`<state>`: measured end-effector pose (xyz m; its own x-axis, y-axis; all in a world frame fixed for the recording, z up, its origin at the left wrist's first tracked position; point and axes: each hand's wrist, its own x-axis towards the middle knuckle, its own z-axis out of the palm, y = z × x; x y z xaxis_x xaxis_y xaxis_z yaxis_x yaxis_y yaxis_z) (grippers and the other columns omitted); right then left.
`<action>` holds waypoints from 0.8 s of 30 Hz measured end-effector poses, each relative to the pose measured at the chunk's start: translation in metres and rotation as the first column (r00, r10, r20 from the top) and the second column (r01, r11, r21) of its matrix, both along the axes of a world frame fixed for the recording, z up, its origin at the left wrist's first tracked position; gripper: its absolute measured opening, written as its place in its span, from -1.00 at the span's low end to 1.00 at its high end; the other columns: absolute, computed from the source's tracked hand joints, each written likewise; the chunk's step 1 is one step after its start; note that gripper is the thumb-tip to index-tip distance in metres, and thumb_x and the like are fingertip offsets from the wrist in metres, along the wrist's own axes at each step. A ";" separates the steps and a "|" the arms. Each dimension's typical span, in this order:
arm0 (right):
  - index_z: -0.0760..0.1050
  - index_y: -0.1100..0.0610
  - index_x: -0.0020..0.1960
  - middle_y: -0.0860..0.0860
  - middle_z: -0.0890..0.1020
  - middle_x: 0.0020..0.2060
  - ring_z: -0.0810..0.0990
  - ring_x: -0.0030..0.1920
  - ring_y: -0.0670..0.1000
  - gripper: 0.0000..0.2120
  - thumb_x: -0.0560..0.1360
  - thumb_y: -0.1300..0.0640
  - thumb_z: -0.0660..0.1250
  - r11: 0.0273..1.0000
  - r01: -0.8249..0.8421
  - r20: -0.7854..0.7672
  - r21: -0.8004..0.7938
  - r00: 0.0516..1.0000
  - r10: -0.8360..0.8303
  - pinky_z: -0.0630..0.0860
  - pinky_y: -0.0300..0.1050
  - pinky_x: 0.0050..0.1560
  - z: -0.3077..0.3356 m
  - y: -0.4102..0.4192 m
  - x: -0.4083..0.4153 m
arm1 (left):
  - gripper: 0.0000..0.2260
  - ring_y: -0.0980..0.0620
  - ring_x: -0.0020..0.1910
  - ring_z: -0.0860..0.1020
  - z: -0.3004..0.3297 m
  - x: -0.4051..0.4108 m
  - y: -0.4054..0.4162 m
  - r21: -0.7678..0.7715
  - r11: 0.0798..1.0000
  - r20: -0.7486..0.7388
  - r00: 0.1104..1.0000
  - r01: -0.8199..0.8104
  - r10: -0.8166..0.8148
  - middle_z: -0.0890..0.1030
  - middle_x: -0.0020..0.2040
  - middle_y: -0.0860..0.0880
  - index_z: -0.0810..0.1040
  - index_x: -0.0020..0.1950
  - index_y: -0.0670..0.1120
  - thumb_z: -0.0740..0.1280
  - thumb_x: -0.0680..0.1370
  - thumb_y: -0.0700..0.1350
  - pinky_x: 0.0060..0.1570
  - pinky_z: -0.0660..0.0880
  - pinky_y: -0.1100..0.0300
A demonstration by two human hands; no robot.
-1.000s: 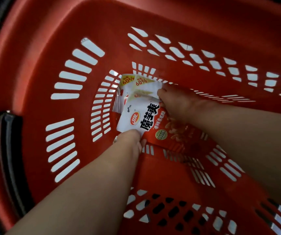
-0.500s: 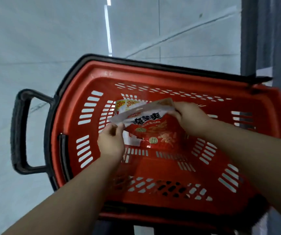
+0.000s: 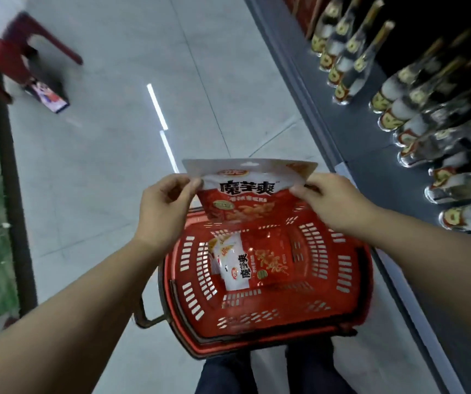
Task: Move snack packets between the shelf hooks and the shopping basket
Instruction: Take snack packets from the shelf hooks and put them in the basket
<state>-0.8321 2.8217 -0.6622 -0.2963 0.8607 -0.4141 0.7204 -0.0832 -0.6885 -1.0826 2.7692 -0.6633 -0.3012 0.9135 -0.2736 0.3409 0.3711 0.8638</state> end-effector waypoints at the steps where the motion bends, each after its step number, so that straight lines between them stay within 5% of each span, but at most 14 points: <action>1: 0.54 -0.03 -0.19 -0.19 0.56 -0.32 0.52 -0.28 -0.19 -0.82 0.57 0.08 0.26 0.999 0.034 -0.023 0.019 0.999 -0.033 0.37 -0.51 -0.28 0.026 0.003 0.003 | -0.90 0.32 -0.31 0.57 0.028 0.001 0.009 0.053 0.998 -0.006 0.999 0.033 -0.033 0.62 -0.24 0.10 0.61 -0.13 -0.08 0.34 0.56 -0.12 -0.32 0.42 0.51; 3: 0.59 0.07 -0.05 0.04 0.67 -0.18 0.63 -0.13 0.06 -0.83 0.57 0.03 0.26 0.993 0.110 -0.057 0.038 0.993 -0.108 0.56 -0.12 0.00 0.076 0.003 0.014 | -0.91 0.37 -0.34 0.53 0.084 0.008 0.022 0.141 0.985 -0.032 0.995 0.101 -0.098 0.59 -0.27 0.12 0.59 -0.14 -0.11 0.35 0.56 -0.15 -0.30 0.39 0.53; 5: 0.58 0.17 0.04 0.21 0.65 -0.11 0.63 -0.07 0.17 -0.76 0.58 0.03 0.24 0.981 0.172 -0.071 0.086 0.984 -0.166 0.58 0.11 0.01 0.134 0.001 0.028 | -0.92 0.39 -0.36 0.52 0.142 0.018 0.033 0.219 0.962 -0.056 0.987 0.160 -0.151 0.58 -0.29 0.13 0.59 -0.13 -0.15 0.35 0.55 -0.18 -0.29 0.38 0.54; 9: 0.55 0.28 -0.11 0.25 0.61 -0.25 0.61 -0.23 0.07 -0.70 0.59 0.05 0.23 0.933 0.221 -0.055 0.284 0.975 -0.215 0.50 -0.04 -0.17 0.258 -0.007 0.050 | -0.91 0.38 -0.30 0.57 0.264 0.036 0.052 0.341 0.896 -0.083 0.958 0.285 -0.274 0.63 -0.24 0.11 0.61 -0.12 -0.14 0.35 0.56 -0.17 -0.23 0.42 0.52; 12: 0.46 0.17 -0.31 0.01 0.48 -0.46 0.44 -0.44 -0.12 -0.68 0.59 0.07 0.23 0.876 0.242 -0.021 0.417 0.966 -0.257 0.32 -0.23 -0.41 0.356 -0.014 0.065 | -0.90 0.38 -0.32 0.54 0.357 0.052 0.063 0.431 0.832 -0.123 0.936 0.349 -0.329 0.62 -0.24 0.09 0.61 -0.10 -0.14 0.34 0.57 -0.15 -0.24 0.42 0.54; 15: 0.53 0.26 -0.19 0.10 0.60 -0.34 0.55 -0.30 0.04 -0.69 0.59 0.06 0.22 0.807 0.272 -0.040 0.524 0.954 -0.296 0.43 -0.16 -0.24 0.444 -0.023 0.082 | -0.89 0.31 -0.35 0.53 0.442 0.069 0.067 0.524 0.762 -0.135 0.921 0.380 -0.367 0.64 -0.26 0.03 0.63 -0.09 -0.18 0.34 0.56 -0.17 -0.29 0.43 0.49; 17: 0.54 0.23 -0.14 0.18 0.61 -0.27 0.55 -0.27 0.12 -0.68 0.60 0.02 0.20 0.756 0.308 -0.051 0.577 0.938 -0.342 0.37 -0.09 -0.30 0.497 -0.032 0.092 | -0.89 0.31 -0.38 0.53 0.496 0.081 0.070 0.573 0.720 -0.127 0.910 0.391 -0.394 0.64 -0.34 0.16 0.63 -0.15 -0.11 0.36 0.55 -0.17 -0.29 0.43 0.45; 21: 0.49 0.18 -0.26 0.09 0.57 -0.33 0.52 -0.27 0.05 -0.67 0.58 0.00 0.22 0.593 0.424 -0.153 0.685 0.879 -0.452 0.37 -0.07 -0.28 0.594 -0.059 0.121 | -0.87 0.17 -0.24 0.62 0.603 0.121 0.067 0.652 0.615 -0.143 0.868 0.443 -0.475 0.67 -0.22 0.08 0.61 -0.18 0.05 0.36 0.55 -0.10 -0.19 0.54 0.24; 24: 0.50 0.15 -0.25 0.03 0.59 -0.31 0.52 -0.28 0.01 -0.67 0.58 -0.02 0.22 0.506 0.495 -0.221 0.706 0.833 -0.507 0.40 -0.11 -0.29 0.653 -0.084 0.142 | -0.91 0.18 -0.22 0.60 0.665 0.155 0.058 0.710 0.530 -0.154 0.837 0.464 -0.525 0.64 -0.21 0.11 0.60 -0.13 0.02 0.34 0.56 -0.08 -0.27 0.50 0.33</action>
<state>-0.6902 2.7376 -0.0093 0.2810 0.8747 0.3950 0.7287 0.0734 -0.6809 -0.9273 2.8272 0.0014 0.2510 0.8246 0.5071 0.2058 -0.5573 0.8044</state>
